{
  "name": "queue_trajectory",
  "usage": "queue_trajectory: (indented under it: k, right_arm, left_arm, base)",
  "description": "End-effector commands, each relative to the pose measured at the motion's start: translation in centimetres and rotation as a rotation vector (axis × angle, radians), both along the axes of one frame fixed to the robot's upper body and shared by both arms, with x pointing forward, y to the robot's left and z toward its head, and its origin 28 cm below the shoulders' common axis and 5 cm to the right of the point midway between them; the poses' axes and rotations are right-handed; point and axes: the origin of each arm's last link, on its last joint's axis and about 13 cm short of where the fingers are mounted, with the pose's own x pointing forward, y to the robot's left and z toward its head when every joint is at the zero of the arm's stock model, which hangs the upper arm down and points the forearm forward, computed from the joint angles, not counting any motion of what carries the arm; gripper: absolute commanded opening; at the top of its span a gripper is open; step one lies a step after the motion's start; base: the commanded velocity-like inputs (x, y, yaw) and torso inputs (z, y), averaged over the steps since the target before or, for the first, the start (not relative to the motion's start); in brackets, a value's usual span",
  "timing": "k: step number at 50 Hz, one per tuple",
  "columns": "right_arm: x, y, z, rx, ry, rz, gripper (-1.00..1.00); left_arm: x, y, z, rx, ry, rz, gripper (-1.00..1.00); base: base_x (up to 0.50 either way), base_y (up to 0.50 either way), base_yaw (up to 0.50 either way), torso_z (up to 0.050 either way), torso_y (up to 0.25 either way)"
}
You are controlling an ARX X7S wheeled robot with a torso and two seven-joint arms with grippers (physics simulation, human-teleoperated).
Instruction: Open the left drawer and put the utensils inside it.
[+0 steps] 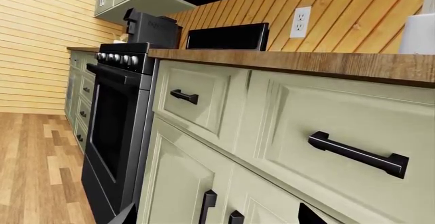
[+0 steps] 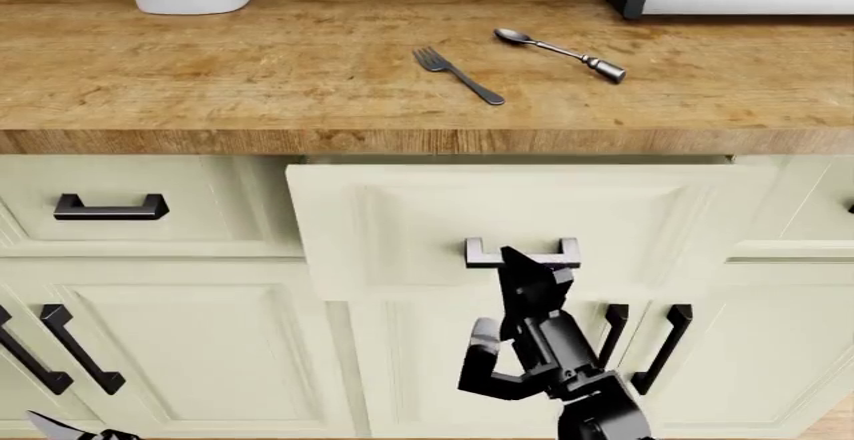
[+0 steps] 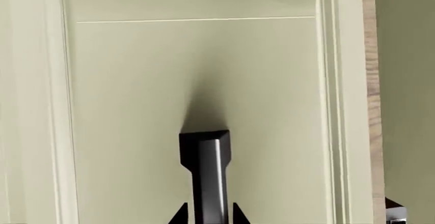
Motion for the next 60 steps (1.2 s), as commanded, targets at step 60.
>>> queue_trajectory:
  k: [60]
  right_arm:
    - [-8.1, -0.8, -2.2, 0.016, 0.024, 0.275, -1.0]
  left_arm:
    - [0.0, -0.1, 0.2, 0.007, -0.005, 0.002, 1.0]
  base:
    - [0.0, 0.0, 0.0, -0.001, 0.0]
